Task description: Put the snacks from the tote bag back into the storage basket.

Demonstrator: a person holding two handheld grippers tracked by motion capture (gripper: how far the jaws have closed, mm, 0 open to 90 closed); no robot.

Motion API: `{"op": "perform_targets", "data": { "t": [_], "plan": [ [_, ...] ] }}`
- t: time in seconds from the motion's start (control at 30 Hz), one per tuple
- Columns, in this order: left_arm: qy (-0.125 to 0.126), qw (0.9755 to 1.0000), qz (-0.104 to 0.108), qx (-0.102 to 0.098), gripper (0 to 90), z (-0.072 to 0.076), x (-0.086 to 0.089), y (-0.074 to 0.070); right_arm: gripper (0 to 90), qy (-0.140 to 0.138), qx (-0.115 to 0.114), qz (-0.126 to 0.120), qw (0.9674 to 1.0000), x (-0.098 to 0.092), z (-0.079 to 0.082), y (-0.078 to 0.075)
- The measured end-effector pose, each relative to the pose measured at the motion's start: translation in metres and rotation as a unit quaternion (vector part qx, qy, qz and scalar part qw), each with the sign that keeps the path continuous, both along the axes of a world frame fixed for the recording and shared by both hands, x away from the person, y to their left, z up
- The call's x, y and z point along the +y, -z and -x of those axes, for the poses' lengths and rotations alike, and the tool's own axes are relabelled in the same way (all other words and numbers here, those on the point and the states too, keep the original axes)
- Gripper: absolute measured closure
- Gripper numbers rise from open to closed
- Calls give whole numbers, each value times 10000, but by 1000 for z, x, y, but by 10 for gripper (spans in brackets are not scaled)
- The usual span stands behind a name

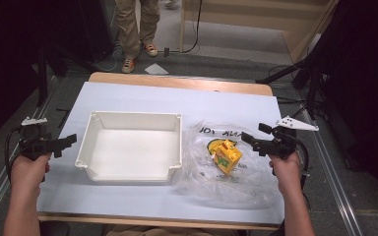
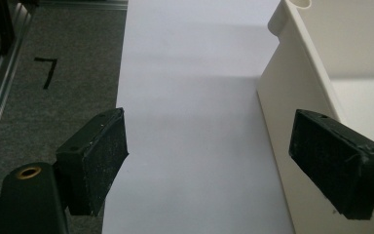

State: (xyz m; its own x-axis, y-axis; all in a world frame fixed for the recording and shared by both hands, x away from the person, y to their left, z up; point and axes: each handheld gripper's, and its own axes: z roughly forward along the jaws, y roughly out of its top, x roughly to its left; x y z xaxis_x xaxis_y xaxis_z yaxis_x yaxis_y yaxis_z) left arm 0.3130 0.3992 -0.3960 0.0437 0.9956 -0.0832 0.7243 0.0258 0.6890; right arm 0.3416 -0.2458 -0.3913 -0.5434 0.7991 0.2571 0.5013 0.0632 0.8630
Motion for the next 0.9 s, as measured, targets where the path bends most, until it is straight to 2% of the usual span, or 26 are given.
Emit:
{"op": "perform_targets", "data": {
  "t": [0.07, 0.13, 0.2, 0.33, 0.47, 0.6, 0.73, 0.83, 0.9],
  "plan": [
    [-2, 10000, 4, 8, 147, -1, 0, 0, 137, -31, -47, -21, 10000, 1, 2, -2],
    [-6, 10000, 4, 9, 147, -1, 1, 1, 140, -84, -55, -237, 9997, 0, 3, -3],
    [3, 10000, 16, 15, 147, -1, 1, 1, 141, -248, 54, -435, 9987, -1, 3, -3],
    [-3, 10000, 33, 34, 148, -3, 2, 3, 159, -13, 35, -135, 9999, 1, 4, -4],
    [-18, 9999, 89, 60, 148, -4, 2, 5, 159, -47, -26, -127, 9999, 4, 5, -5],
    [28, 9995, 311, 109, 149, -6, 2, 6, 134, 3, -21, -21, 10000, 4, 8, -8],
    [48, 9995, 289, 102, 149, -6, 1, 5, 138, -132, -41, 61, 9999, 4, 10, -8],
    [110, 9994, 279, 175, 149, -8, -2, 7, 222, -255, 18, 119, 9996, 4, 10, -6],
    [129, 9994, 264, 197, 149, -8, -2, 7, 229, -303, 27, 170, 9994, 5, 10, -6]
  ]
}}
